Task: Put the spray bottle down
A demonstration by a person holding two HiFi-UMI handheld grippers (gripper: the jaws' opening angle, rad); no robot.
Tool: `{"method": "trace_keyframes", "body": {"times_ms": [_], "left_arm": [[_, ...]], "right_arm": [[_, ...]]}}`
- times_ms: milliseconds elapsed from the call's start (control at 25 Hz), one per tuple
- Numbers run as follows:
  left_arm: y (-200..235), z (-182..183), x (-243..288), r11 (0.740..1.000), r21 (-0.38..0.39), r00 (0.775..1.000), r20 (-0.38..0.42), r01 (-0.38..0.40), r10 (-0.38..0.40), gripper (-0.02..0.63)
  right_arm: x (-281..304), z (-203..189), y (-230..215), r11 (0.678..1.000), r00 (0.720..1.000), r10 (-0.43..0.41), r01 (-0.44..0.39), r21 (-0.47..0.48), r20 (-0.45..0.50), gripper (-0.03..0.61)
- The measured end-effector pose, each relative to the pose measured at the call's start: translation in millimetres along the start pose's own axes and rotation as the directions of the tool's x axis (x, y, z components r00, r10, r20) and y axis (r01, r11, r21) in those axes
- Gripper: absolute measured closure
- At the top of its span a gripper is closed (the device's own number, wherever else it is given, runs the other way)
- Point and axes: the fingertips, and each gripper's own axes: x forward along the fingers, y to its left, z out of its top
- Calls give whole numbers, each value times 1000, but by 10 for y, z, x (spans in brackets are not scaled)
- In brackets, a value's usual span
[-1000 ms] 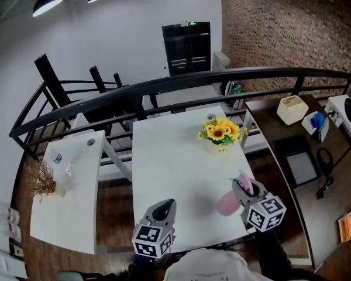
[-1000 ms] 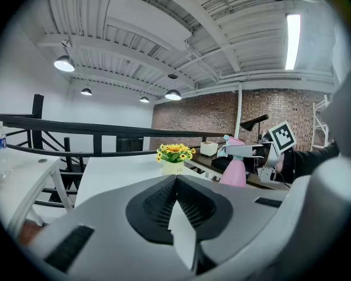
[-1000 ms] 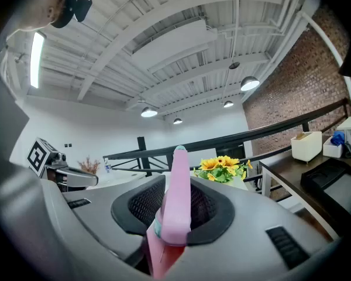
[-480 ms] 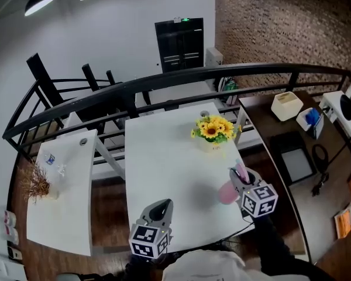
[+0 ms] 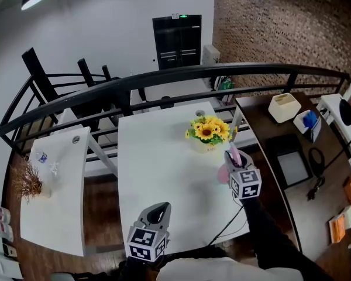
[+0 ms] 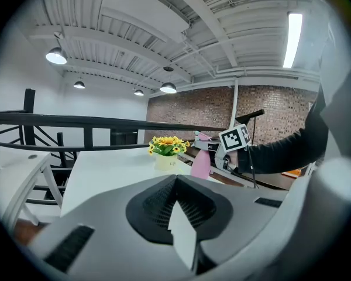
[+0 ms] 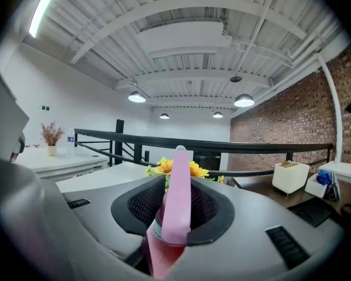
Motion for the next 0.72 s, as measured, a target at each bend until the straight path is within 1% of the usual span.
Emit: {"method": "trace_keyframes", "body": {"times_ms": [160, 320, 600, 720], "left_arm": [[-55, -46, 114, 1000, -10, 1000, -17, 9, -9, 595], [-71, -57, 195, 1000, -17, 1000, -23, 7, -7, 595], [-45, -103, 213, 999, -34, 1000, -27, -14, 13, 595], [-15, -105, 202, 999, -37, 999, -27, -28, 27, 595]], "right_arm": [[219, -3, -97, 1000, 1000, -5, 5, -25, 5, 491], [394, -73, -118, 999, 1000, 18, -18, -44, -11, 490], [505, -203, -106, 999, 999, 36, -37, -33, -41, 489], [539, -221, -102, 998, 998, 48, -49, -26, -38, 491]]}}
